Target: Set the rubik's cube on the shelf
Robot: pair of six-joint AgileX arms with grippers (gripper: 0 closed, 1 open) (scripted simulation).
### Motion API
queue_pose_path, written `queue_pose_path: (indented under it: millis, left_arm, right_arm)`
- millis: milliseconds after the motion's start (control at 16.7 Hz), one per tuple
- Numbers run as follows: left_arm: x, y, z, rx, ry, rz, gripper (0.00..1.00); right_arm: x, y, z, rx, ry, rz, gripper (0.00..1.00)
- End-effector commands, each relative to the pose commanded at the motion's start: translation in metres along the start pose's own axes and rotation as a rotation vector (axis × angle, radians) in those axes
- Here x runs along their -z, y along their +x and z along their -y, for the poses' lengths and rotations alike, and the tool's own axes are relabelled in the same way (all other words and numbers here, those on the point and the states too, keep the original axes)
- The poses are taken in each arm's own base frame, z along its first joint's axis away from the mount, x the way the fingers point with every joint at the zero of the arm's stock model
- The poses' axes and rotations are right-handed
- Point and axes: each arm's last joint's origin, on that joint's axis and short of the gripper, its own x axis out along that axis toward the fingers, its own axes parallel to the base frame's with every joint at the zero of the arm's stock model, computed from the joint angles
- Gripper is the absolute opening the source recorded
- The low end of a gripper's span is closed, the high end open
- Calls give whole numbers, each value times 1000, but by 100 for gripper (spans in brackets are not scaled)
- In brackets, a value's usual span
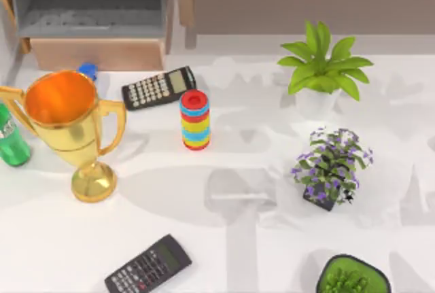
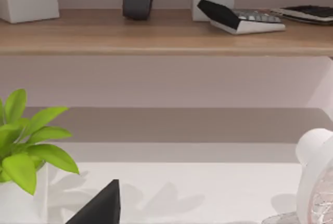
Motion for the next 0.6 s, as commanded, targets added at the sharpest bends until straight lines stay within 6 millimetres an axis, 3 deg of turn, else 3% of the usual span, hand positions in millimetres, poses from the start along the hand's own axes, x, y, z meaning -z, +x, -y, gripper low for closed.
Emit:
queue_pose_path:
  millis: [300, 480, 600]
  left_arm:
    - [-31, 45, -56, 134, -299, -122, 100]
    - [-70, 70, -70, 259, -454, -211, 100]
    - [-100, 83, -69, 357, -536, -283, 100]
  right_arm:
    - [0, 0, 0, 0, 0, 0, 100]
    - [0, 0, 0, 0, 0, 0, 100]
    - [0, 0, 0, 0, 0, 0, 100]
